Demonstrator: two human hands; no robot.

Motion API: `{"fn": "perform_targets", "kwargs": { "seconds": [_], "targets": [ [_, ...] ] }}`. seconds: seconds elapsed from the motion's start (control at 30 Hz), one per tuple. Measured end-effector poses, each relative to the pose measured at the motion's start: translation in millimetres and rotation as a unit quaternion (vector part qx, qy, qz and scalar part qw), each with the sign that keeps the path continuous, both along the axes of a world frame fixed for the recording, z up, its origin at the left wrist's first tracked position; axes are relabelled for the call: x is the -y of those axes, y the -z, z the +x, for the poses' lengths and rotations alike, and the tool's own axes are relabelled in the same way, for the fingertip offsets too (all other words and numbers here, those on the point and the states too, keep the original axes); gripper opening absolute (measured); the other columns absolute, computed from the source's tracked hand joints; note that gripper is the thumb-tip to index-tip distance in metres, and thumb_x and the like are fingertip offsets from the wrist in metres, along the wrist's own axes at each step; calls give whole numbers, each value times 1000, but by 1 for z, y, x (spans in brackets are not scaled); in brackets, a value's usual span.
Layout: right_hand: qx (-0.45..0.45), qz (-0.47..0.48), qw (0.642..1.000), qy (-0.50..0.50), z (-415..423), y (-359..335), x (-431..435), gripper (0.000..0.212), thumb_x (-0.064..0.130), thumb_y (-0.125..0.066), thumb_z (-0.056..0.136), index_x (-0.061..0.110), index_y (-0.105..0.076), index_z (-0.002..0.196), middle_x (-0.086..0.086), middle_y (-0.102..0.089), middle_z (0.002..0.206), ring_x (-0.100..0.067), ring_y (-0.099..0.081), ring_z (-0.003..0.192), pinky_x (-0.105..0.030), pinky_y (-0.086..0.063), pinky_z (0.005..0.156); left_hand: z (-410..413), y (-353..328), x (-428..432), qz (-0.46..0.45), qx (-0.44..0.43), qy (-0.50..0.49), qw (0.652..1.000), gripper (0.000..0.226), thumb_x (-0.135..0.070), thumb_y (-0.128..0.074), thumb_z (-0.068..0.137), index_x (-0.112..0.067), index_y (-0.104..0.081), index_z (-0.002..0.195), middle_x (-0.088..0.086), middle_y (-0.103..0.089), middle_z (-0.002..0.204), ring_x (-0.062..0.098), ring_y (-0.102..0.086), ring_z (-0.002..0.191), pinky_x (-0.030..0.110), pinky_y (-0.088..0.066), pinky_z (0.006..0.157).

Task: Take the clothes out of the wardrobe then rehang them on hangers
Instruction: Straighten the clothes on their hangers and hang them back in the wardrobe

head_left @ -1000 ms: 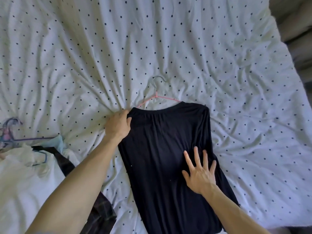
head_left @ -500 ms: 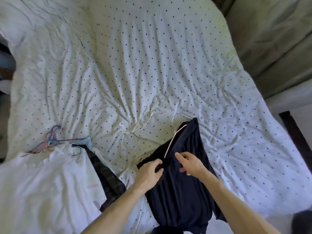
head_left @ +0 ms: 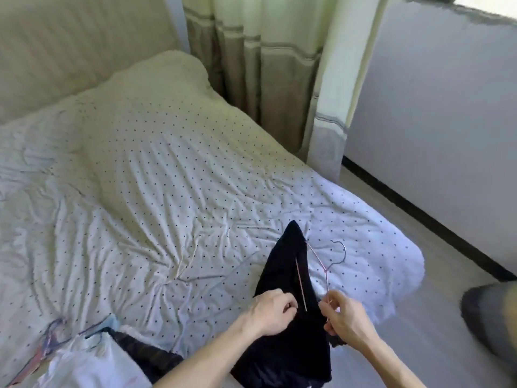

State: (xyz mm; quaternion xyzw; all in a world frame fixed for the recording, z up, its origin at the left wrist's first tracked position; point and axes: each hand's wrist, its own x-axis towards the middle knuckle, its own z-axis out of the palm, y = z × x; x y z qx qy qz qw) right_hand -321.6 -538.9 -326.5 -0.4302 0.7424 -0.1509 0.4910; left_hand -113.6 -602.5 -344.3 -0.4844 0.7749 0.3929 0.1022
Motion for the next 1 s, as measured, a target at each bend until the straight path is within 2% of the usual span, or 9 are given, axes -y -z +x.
{"fn": "perform_targets", "kwargs": {
  "seconds": [0.1,0.2,0.27,0.37,0.43,0.53,0.7,0.9,1.0],
  "targets": [
    [-64,-37,997,9,-54,-33,-46,13,33,-54,92,31,-55,80,6,-65,75,-8,-65,48,-25,-51,55,-60,-31,17,-109,-16,58,992,46,-42,-46,98,-30,-46,142,-2,-47,138,21,-45,129,40,-38,110],
    [-164,-79,983,25,-106,-66,-99,10,41,-51,94,35,-53,85,14,-65,80,-4,-60,62,-20,-49,63,-135,-73,13,-225,-50,162,959,62,-50,-46,97,-34,-29,154,-1,-31,157,21,-30,143,42,-27,119],
    [-215,-108,969,53,-137,-86,-139,9,42,-49,94,34,-52,90,17,-64,81,-7,-58,72,-21,-48,66,-188,-99,-5,-253,-73,253,931,57,-55,-45,96,-40,-34,151,-5,-34,157,18,-26,146,41,-20,121],
    [-251,-131,952,119,-171,-115,-204,7,45,-54,94,38,-57,93,23,-64,81,-3,-59,77,-13,-43,64,-259,-138,-51,-206,-119,330,913,45,-65,-39,92,-40,-62,122,-16,-64,122,8,-51,122,35,-35,111],
    [-260,-142,939,174,-188,-133,-248,8,49,-59,92,42,-61,95,27,-64,81,3,-60,78,-10,-43,64,-297,-161,-87,-144,-164,344,913,49,-71,-38,85,-36,-69,102,-18,-67,93,0,-58,92,31,-49,92],
    [-274,-158,911,265,-202,-153,-314,12,54,-61,89,45,-65,95,30,-64,78,8,-60,79,-9,-42,66,-340,-181,-141,-44,-208,361,908,30,-65,-54,78,-40,-67,88,-19,-62,70,0,-56,68,27,-52,71],
    [-291,-181,834,432,-209,-168,-414,11,57,-63,85,48,-69,89,32,-66,83,6,-60,80,-12,-43,66,-398,-200,-232,17,-247,432,867,33,-74,-59,77,-47,-67,95,-21,-57,69,-2,-57,70,19,-45,68],
    [-344,-157,712,591,-186,-151,-527,11,38,-66,90,40,-73,99,29,-66,97,-6,-50,102,-25,-42,94,-446,-200,-334,30,-264,501,824,25,-69,-56,86,-48,-68,92,-19,-59,71,-6,-56,77,17,-41,70],
    [-355,-92,682,634,-162,-138,-575,21,30,-62,95,36,-72,112,29,-64,105,-8,-46,108,-28,-42,98,-465,-196,-374,55,-253,539,802,21,-66,-59,86,-48,-69,89,-11,-62,77,1,-58,78,18,-44,72]
  ]
}}
